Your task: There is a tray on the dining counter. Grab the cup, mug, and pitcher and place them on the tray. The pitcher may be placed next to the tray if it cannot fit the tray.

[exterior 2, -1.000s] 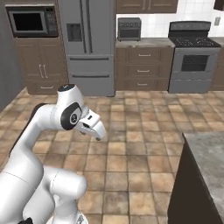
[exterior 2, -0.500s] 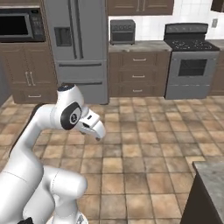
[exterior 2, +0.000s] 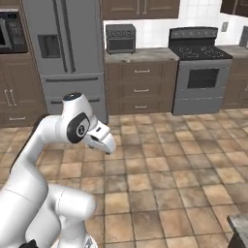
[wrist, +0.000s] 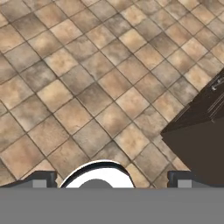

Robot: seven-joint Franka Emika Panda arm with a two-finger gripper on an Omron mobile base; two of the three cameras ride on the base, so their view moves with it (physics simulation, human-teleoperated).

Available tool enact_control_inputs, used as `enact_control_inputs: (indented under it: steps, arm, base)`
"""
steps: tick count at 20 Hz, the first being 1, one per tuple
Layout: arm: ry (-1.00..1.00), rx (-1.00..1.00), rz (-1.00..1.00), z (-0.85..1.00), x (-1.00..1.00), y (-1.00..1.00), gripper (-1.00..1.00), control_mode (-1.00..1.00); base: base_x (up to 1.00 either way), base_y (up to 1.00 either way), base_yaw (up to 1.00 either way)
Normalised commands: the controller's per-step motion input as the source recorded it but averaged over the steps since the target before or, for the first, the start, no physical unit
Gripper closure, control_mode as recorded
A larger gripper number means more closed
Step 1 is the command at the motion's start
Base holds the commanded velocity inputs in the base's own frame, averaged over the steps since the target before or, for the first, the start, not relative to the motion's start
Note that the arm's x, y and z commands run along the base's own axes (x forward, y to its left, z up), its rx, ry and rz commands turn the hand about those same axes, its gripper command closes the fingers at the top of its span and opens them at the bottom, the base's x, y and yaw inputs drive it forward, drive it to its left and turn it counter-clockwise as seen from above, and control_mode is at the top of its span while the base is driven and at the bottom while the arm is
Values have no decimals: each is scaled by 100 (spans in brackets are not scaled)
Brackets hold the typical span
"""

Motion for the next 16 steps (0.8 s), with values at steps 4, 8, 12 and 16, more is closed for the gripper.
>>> enact_control_inputs:
  steps: [4,8,12,16]
  arm:
    - [0,0,0,0,0,0,-100,100]
    - [0,0,0,0,0,0,-100,100]
    - [0,0,0,0,0,0,-100,100]
    - [0,0,0,0,0,0,-100,100]
  base:
    - [49,19,-58]
    - [32,21,-76]
    - [30,21,-77]
    - [51,22,-58]
